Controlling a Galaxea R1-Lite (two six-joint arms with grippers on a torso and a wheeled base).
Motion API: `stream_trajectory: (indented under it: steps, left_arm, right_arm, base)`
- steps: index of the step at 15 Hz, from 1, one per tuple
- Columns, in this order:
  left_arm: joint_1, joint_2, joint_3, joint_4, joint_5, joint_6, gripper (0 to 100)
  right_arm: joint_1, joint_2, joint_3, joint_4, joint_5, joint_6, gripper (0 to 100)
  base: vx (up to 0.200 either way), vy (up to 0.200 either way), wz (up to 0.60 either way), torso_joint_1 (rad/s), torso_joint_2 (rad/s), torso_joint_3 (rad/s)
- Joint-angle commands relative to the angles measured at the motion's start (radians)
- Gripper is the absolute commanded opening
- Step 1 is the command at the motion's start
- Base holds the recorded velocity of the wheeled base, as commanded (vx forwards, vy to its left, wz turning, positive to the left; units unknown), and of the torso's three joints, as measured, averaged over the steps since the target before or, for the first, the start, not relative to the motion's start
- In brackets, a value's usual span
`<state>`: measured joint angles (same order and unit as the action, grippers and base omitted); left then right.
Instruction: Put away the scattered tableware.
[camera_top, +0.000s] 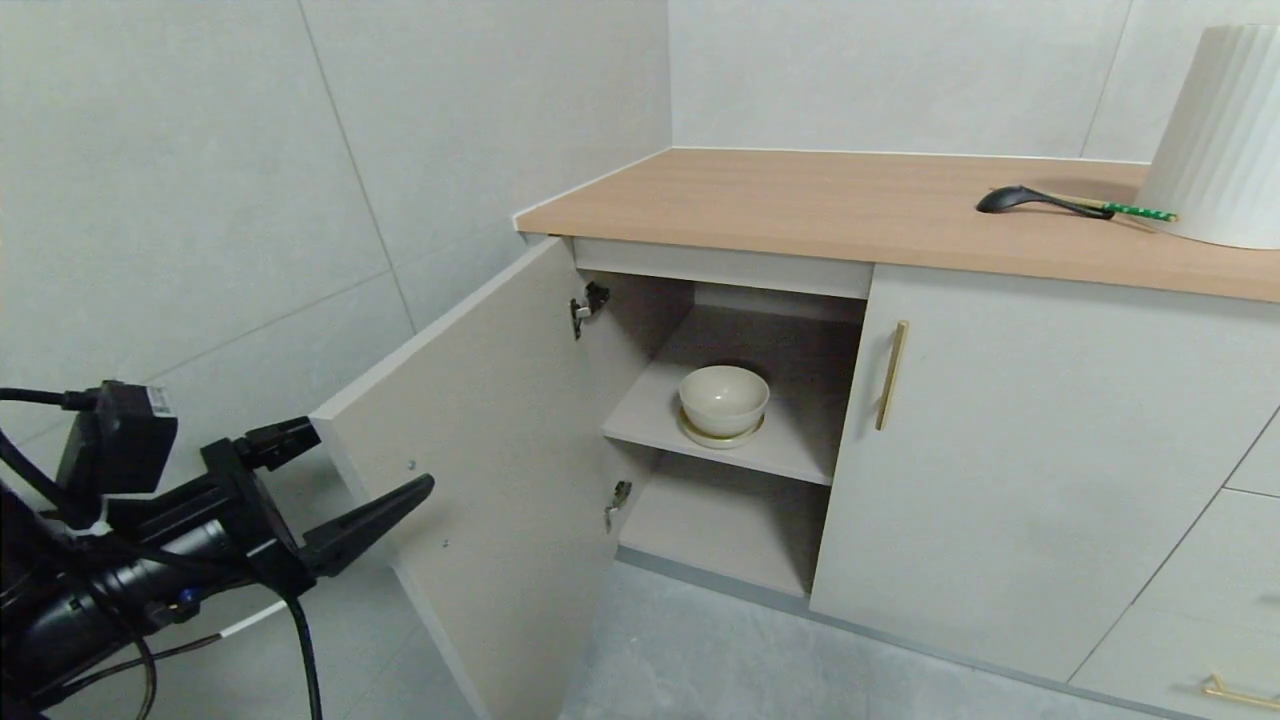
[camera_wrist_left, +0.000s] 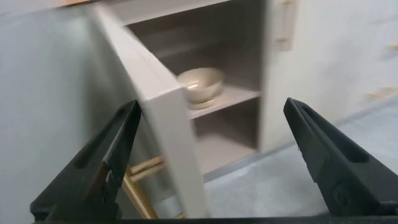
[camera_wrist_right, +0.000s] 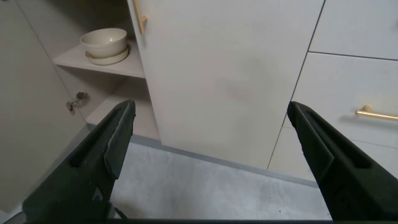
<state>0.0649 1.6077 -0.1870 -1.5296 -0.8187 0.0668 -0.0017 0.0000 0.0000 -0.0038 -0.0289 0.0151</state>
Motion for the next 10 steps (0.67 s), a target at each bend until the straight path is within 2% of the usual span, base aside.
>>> stream_trajectory:
  steps: [1,3,8,10]
  left_arm:
    - [-0.065,0.012,-0.011,0.002,0.001,-0.001,100]
    - [-0.099,0.035,-0.034,0.002,0.001,-0.001,100]
    - [-0.119,0.109,-0.126,0.0,0.001,-0.001,100]
    - [-0.175,0.123,-0.126,-0.001,0.001,-0.001,100]
  right_arm:
    - [0.0,0.0,0.0,-0.001,0.0,0.0,100]
    - [0.0,0.0,0.0,-0.001,0.0,0.0,100]
    - [0.0,0.0,0.0,-0.001,0.0,0.0,100]
    - [0.0,0.0,0.0,-0.001,0.0,0.0,100]
  base:
    - [0.0,0.0,0.0,0.0,0.0,0.0]
    - [0.0,0.0,0.0,0.0,0.0,0.0]
    - [0.0,0.0,0.0,0.0,0.0,0.0]
    - [0.0,0.0,0.0,0.0,0.0,0.0]
